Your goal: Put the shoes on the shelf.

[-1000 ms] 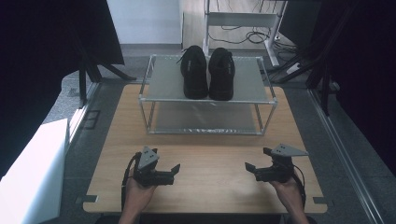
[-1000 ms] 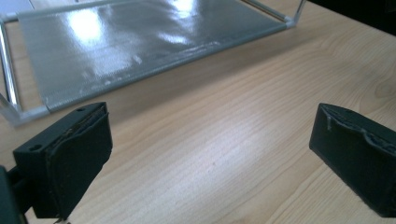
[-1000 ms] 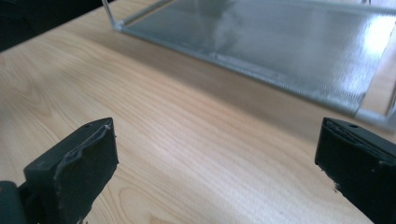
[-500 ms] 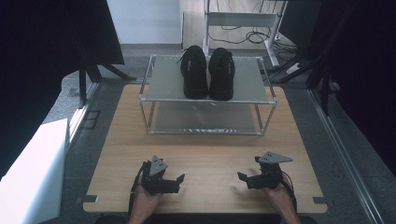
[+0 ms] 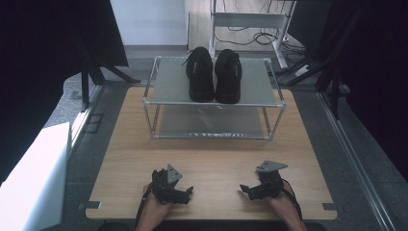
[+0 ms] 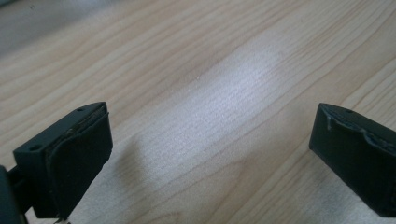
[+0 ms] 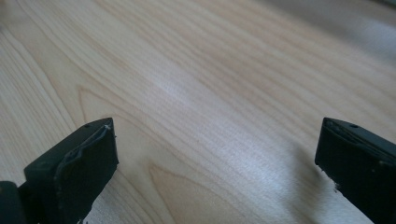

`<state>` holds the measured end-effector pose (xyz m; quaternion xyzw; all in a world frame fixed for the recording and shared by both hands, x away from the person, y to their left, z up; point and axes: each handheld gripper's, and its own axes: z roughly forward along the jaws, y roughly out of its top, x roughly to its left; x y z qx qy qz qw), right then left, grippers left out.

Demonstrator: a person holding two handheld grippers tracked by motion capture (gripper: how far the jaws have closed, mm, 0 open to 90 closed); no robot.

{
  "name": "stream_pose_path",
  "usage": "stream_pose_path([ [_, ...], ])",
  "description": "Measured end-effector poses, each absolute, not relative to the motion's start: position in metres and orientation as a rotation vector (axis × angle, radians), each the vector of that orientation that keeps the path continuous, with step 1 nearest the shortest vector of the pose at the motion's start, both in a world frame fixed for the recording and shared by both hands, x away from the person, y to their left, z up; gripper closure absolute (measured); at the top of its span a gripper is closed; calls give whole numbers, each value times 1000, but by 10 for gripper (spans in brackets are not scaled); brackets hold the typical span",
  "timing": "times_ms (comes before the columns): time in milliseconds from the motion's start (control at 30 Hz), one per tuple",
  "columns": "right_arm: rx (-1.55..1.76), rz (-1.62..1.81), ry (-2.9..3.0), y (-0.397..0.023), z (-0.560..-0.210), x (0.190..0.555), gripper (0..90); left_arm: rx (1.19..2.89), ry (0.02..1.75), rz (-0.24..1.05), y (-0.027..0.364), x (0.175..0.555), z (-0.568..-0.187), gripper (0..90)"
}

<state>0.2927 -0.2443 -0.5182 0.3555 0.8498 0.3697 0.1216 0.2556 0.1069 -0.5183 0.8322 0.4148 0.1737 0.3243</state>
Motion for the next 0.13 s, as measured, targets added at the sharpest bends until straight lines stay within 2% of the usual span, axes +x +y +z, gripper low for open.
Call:
stream_pose_path([
  [133,1005,1039,2493,-242,-520,292,0,2195,1099,438,106,257,-520,0],
])
